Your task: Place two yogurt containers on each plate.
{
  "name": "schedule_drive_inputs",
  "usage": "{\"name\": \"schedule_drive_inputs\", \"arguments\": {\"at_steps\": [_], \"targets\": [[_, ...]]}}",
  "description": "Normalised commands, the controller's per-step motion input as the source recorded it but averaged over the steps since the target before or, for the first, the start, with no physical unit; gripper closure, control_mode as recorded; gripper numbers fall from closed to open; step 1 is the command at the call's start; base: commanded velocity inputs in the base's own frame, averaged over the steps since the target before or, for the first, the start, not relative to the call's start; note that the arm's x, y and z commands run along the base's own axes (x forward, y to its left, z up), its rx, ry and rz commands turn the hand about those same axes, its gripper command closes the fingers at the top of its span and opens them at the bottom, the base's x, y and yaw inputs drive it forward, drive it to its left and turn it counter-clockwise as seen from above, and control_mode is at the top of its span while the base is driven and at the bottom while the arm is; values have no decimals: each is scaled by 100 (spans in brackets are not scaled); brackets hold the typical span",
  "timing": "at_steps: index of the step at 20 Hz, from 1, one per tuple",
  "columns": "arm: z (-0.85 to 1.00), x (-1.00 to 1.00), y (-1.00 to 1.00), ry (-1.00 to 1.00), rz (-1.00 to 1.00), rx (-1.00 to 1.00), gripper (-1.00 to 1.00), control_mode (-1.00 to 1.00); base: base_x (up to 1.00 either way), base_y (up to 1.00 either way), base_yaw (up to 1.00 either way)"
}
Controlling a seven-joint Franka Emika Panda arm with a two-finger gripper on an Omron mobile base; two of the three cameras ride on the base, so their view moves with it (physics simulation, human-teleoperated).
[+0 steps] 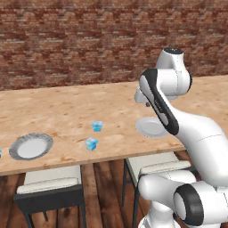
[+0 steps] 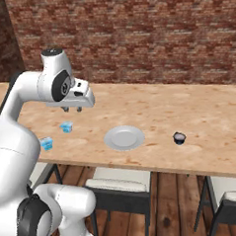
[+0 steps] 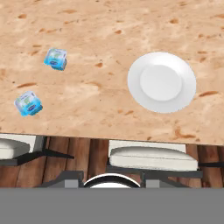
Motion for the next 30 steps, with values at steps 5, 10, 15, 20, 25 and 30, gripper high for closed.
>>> {"name": "schedule_drive_inputs", "arguments": {"at_steps": [5, 10, 15, 20, 25, 30], "targets": [[-4, -8, 0, 2, -1, 0, -100, -100, 0, 0, 0], [-3, -19, 24, 0, 1, 0, -100, -100, 0, 0, 0], [-27, 31, 96, 0, 5, 6, -100, -100, 0, 0, 0], [-41, 66, 99, 0, 4, 12, -100, -100, 0, 0, 0], [-57, 66, 93, 0, 4, 9, -100, -100, 0, 0, 0], [-48, 32, 58, 0, 7, 2, -100, -100, 0, 0, 0]]}}
